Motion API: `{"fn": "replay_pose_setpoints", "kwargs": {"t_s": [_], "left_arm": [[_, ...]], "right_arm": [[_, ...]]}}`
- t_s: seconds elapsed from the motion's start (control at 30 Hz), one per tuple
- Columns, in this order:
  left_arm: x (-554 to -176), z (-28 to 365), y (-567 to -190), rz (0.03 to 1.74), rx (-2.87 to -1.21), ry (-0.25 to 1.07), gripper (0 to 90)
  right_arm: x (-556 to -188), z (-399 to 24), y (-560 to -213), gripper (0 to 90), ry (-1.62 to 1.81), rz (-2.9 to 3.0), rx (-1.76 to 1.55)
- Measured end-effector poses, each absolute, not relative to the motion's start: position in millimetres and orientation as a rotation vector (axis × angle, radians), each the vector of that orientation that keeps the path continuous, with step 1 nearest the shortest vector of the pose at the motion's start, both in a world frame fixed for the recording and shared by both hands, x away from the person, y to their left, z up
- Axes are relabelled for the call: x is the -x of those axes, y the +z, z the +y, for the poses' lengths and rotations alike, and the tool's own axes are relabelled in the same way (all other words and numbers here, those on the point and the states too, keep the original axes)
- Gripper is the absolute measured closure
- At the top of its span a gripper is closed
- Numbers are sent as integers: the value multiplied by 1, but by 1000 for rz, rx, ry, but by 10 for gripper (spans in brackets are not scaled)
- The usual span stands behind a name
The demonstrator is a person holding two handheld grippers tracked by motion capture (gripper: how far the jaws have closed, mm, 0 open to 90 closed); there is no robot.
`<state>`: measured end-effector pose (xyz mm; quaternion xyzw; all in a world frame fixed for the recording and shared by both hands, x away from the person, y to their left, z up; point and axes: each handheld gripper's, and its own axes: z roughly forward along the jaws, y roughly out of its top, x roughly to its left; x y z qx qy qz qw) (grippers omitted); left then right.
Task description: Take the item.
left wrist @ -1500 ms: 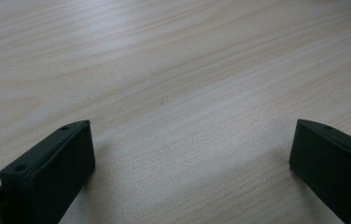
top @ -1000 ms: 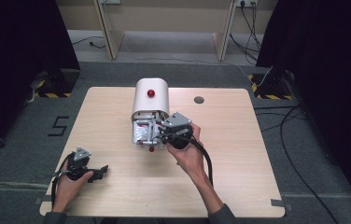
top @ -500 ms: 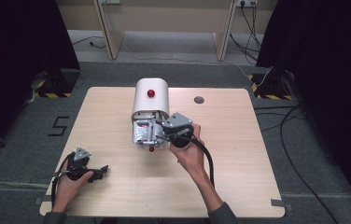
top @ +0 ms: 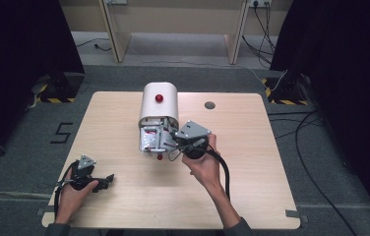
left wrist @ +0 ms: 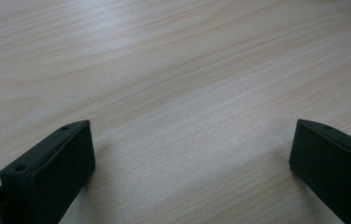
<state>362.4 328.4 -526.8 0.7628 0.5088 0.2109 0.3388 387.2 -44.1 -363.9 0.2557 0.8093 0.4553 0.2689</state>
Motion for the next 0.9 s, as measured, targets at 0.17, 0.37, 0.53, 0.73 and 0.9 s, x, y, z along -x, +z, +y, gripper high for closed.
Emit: {"fn": "replay_pose_setpoints", "kwargs": {"t_s": [0.17, 0.37, 0.53, 0.73, 0.9], "left_arm": [[-362, 328, -527, 1325, -1986, 549, 0], [-362, 328, -527, 1325, -1986, 549, 0], [-362, 328, -527, 1325, -1986, 549, 0], [-362, 328, -527, 1325, -1986, 549, 0], [-362, 328, -527, 1325, -1986, 549, 0]], "right_arm": [[-382, -51, -355, 888, 1253, 2169, -674], [-378, -56, -351, 888, 1267, 2162, -660], [-376, -57, -349, 888, 1268, 2157, -652], [-375, -62, -345, 888, 1272, 2146, -651], [-375, -73, -342, 888, 1271, 2126, -660]]}}
